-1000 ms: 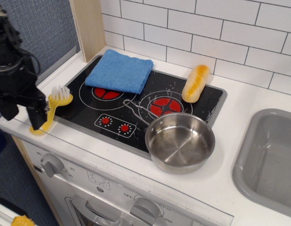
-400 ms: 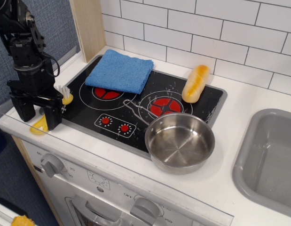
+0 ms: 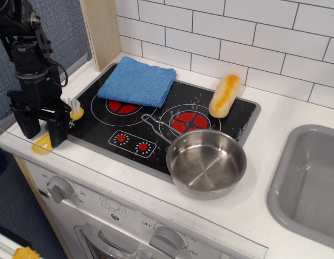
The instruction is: Move the brush a bit up
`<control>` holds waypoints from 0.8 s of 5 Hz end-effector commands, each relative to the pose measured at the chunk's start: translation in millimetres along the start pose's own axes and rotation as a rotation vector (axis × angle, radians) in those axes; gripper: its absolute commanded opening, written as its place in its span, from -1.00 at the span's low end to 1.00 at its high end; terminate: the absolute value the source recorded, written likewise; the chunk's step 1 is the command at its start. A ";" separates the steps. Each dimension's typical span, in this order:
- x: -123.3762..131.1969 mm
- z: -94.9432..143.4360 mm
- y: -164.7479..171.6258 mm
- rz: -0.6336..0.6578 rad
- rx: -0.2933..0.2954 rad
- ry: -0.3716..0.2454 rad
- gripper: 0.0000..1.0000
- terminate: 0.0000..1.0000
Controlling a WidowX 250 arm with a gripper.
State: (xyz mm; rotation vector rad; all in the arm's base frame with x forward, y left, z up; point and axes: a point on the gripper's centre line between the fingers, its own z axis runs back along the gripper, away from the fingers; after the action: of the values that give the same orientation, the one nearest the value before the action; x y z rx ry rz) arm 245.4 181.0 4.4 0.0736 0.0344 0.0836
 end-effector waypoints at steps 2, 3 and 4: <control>7.9 20.8 -6.8 0.019 0.020 -0.082 -1.00 -1.00; 9.0 50.6 -5.8 0.046 0.044 -0.112 -1.00 -1.00; 22.7 75.6 -25.6 0.007 0.046 -0.142 -1.00 -1.00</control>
State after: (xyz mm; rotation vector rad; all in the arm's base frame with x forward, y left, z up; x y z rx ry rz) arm 269.2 149.2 54.5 0.0916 -0.0422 0.0805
